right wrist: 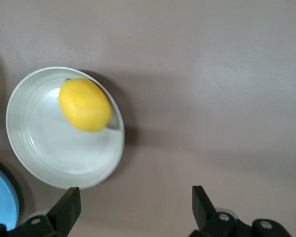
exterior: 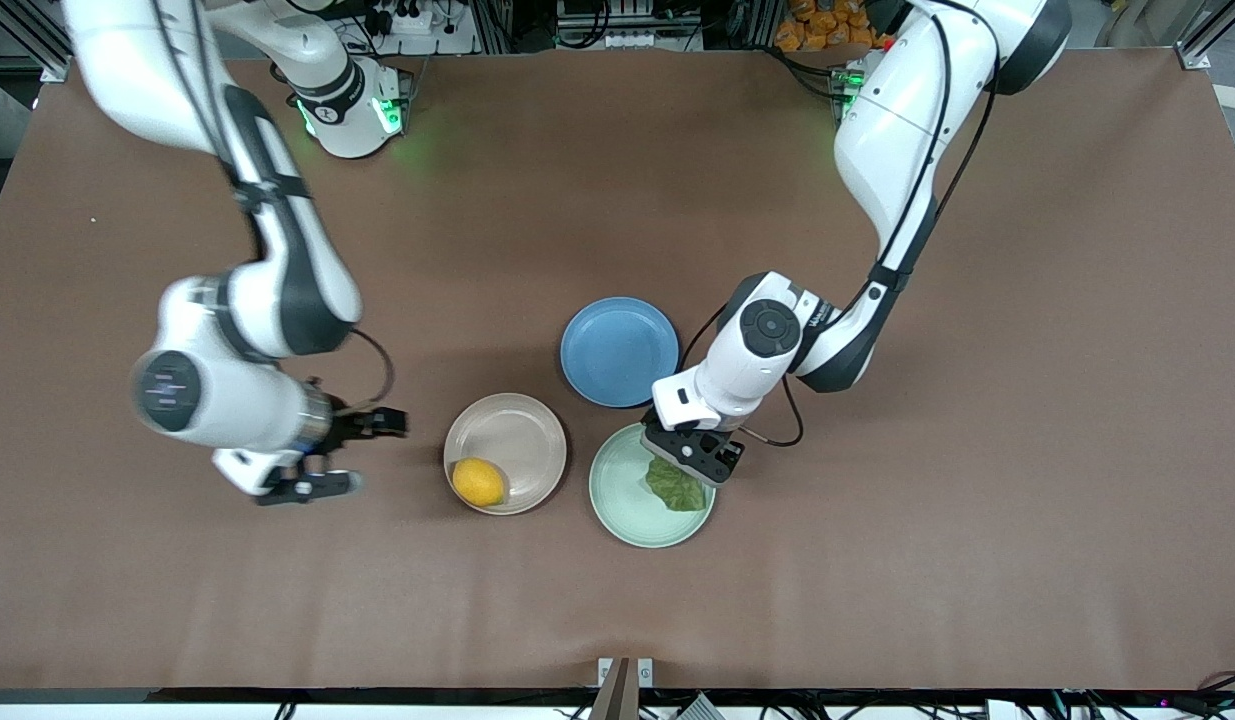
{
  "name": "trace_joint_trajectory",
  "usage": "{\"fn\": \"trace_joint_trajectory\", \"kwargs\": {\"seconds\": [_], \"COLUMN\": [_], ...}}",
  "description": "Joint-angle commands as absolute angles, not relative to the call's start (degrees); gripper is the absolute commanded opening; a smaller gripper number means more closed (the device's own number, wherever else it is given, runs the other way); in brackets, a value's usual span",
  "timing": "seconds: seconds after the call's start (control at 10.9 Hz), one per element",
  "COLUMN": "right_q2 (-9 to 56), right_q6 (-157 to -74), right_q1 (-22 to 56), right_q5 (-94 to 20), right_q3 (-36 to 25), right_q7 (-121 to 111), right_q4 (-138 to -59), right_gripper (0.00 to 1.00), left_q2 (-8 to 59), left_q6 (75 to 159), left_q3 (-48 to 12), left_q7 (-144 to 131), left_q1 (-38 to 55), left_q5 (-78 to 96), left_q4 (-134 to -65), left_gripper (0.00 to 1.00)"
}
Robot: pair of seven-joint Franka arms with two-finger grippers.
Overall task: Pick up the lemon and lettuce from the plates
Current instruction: 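Lower both grippers and close them on the lettuce and lemon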
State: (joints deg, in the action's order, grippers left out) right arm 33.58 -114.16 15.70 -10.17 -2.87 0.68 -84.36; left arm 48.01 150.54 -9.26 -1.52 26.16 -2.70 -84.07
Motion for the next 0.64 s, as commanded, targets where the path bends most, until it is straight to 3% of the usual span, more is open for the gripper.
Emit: {"fn": "trace_joint_trajectory", "kwargs": {"seconds": [0.0, 0.55], "right_q2": [38.92, 45.25], "right_q6": [-118.55, -131.38], "right_q1": [19.24, 23.99], "right_q5": [-10.28, -10.20], "right_q3": [-3.43, -3.52], "right_q7": [1.66, 4.75], "right_q4": [-82.71, -81.92], "right_gripper": [1.00, 1.00], "left_q2": [50.27, 52.29], "left_q6": [150.91, 152.66], "left_q3": [-8.61, -7.48], "left_q7": [-0.97, -1.23], "left_q1": [26.98, 28.30], "left_q5": [-4.04, -4.13], "left_q4": [-82.09, -82.09], "left_gripper": [1.00, 1.00]}}
